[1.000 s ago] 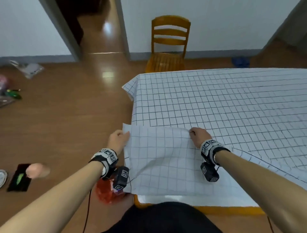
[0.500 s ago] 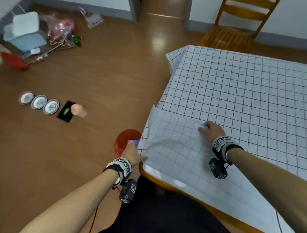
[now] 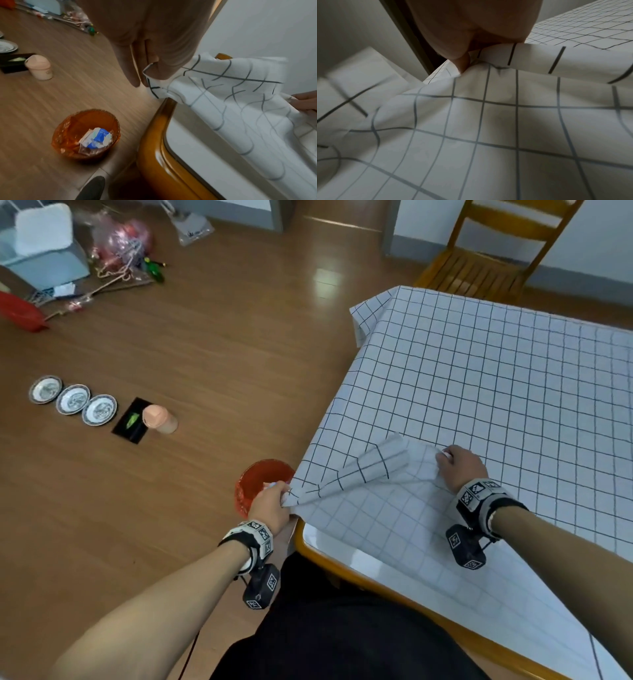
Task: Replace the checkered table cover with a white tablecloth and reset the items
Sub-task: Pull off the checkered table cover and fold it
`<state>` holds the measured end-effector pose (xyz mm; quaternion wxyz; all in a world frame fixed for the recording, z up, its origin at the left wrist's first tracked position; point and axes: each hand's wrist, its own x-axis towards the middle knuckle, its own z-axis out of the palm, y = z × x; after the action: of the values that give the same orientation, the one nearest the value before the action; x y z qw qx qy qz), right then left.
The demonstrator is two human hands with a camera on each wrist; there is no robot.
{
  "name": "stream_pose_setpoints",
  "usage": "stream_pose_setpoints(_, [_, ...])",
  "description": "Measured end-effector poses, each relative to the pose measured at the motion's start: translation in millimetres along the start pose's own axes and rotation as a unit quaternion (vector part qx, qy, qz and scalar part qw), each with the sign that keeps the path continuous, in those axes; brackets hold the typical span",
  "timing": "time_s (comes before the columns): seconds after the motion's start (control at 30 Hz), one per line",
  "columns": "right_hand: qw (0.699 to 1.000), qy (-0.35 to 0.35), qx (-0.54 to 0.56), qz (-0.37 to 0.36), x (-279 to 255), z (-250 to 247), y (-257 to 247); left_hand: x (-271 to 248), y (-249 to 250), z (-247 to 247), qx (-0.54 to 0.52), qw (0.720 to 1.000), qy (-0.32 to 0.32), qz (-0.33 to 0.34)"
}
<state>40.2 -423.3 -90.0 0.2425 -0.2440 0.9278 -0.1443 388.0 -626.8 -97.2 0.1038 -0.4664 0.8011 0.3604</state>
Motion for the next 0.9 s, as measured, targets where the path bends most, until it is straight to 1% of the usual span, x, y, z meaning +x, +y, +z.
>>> stream_pose_setpoints(0.13, [0.999, 0.032, 0.014, 0.028, 3.6, -16.1, 1.2, 5.6, 6.9, -29.8, 0.063, 0.994, 0.004, 0.095])
stream_pose_setpoints(0.23, [0.998, 0.041, 0.023, 0.049, 6.1, -22.6, 0.6, 12.7, 15.0, -48.2, 0.073, 0.987, -0.006, 0.147])
stream_pose_setpoints(0.3, [0.996, 0.036, 0.037, 0.069, 6.5, -25.8, -4.1, 17.4, 22.1, -57.6, 0.039, 0.987, -0.018, 0.155])
stream_pose_setpoints(0.37, [0.996, 0.025, 0.050, 0.072, 6.9, -27.2, -11.8, 21.2, 29.9, -66.6, -0.020, 0.991, -0.031, 0.126])
stream_pose_setpoints(0.43, [0.998, 0.019, 0.043, 0.043, 2.7, -27.7, -23.1, 23.7, 37.4, -72.1, -0.074, 0.992, -0.035, 0.100])
stream_pose_setpoints(0.5, [0.999, 0.016, 0.037, -0.002, -3.3, -27.1, -36.5, 25.2, 48.0, -74.6, -0.122, 0.989, -0.034, 0.082])
stream_pose_setpoints(0.57, [0.998, 0.009, 0.047, -0.052, -9.0, -23.5, -47.4, 26.4, 60.2, -75.5, -0.165, 0.983, -0.040, 0.073])
stream_pose_setpoints(0.63, [0.992, 0.002, 0.072, -0.100, -14.8, -18.5, -56.7, 29.0, 69.5, -76.3, -0.185, 0.979, -0.047, 0.069])
stream_pose_setpoints(0.7, [0.985, -0.018, 0.091, -0.144, -21.7, -14.4, -66.5, 31.2, 77.3, -77.5, -0.186, 0.978, -0.058, 0.073])
stream_pose_setpoints(0.83, [0.969, -0.080, 0.064, -0.223, -36.2, -7.2, -88.1, 36.2, 90.4, -79.5, -0.196, 0.973, -0.070, 0.096])
stream_pose_setpoints(0.9, [0.962, -0.079, 0.052, -0.255, -40.6, -1.6, -95.8, 36.7, 97.4, -82.0, -0.215, 0.967, -0.074, 0.115])
